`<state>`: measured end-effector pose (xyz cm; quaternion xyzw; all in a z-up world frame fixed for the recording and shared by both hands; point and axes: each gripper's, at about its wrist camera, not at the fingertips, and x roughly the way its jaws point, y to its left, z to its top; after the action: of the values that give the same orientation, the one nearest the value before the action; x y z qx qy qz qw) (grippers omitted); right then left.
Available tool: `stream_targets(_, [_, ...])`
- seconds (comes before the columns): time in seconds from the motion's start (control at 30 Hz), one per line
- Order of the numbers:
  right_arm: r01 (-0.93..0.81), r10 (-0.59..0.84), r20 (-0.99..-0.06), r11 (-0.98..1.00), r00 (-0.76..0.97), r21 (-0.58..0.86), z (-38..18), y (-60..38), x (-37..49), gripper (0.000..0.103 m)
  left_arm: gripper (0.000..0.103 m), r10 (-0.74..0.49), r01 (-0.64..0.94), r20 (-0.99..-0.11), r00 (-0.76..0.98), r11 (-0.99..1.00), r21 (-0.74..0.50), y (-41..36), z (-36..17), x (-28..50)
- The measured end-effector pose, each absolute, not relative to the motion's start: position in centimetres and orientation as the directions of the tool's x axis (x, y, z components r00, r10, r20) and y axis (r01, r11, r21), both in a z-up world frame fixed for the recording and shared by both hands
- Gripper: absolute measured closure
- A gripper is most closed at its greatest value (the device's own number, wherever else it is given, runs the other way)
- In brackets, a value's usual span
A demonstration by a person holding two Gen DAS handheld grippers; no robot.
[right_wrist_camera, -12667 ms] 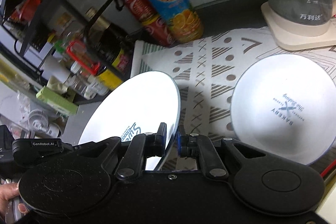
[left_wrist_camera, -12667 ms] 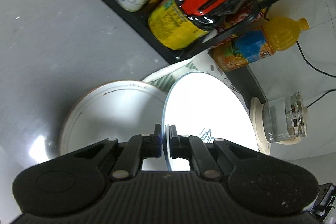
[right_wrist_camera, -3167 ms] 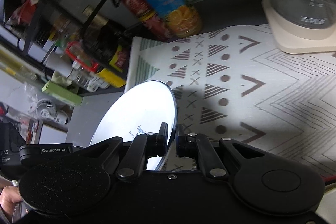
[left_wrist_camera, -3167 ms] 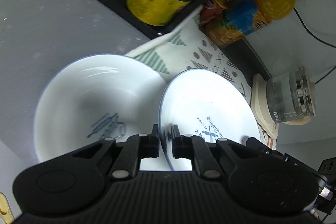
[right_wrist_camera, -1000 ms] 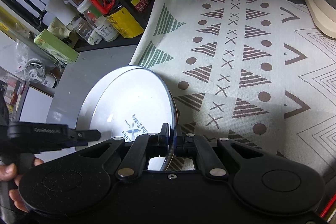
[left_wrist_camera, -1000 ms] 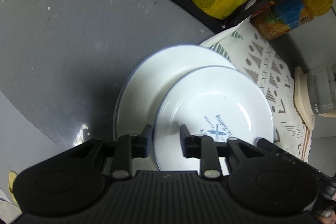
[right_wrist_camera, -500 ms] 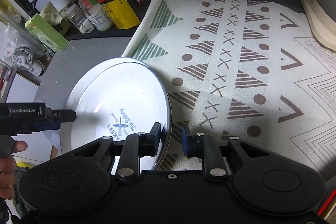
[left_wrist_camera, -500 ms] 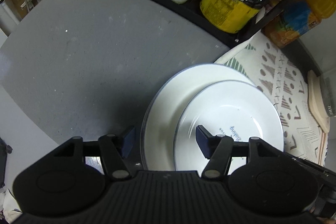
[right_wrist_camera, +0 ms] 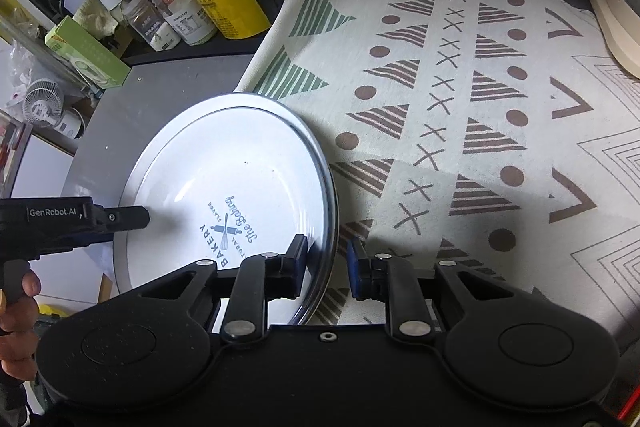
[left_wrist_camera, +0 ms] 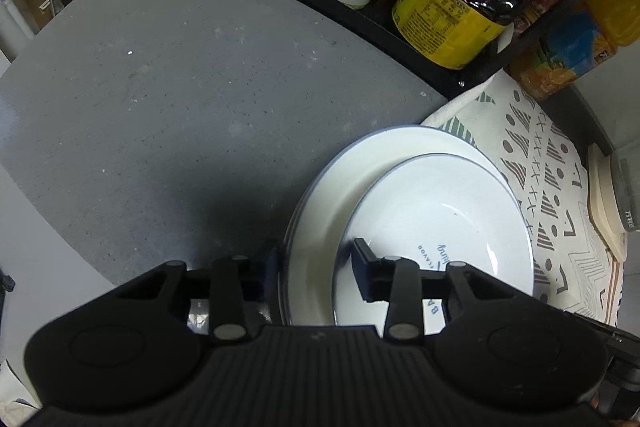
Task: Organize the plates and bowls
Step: 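Lower the 'BAKERY' plate onto the stack and open the left gripper, then move both grippers from the plate stack to the nested bowls on the cloth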
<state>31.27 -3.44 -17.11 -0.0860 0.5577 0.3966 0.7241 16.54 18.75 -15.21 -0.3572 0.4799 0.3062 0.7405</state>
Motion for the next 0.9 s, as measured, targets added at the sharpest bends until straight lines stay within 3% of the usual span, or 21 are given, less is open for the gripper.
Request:
stream_targets(0.3, [-0.661, 0.476, -0.877, 0.678, 0.062, 0.321, -17.3, -3.2, 31.2, 0.085, 0.069, 0.094, -0.793, -0.928, 0.359, 0.555, -0.25, 19.0, -15.1, 16.5])
stream_targets(0.67, [-0.625, 0.497, -0.866, 0.691, 0.047, 0.363, -17.1, -3.9, 31.5, 0.079, 0.076, 0.112, -0.791, -0.933, 0.342, 0.571, -0.222, 19.0, -14.8, 16.5])
stream_targets(0.8, [-0.617, 0.519, -0.853, 0.69, 0.057, 0.378, -16.2, -4.7, 31.7, 0.077, 0.071, 0.099, -0.79, -0.94, 0.326, 0.575, -0.213, 18.7, -14.6, 16.8])
stream_targets(0.9, [-0.606, 0.54, -0.84, 0.688, 0.059, 0.399, -15.3, -5.6, 32.0, 0.072, 0.059, 0.092, -0.788, -0.942, 0.323, 0.577, -0.215, 18.3, -14.2, 17.1])
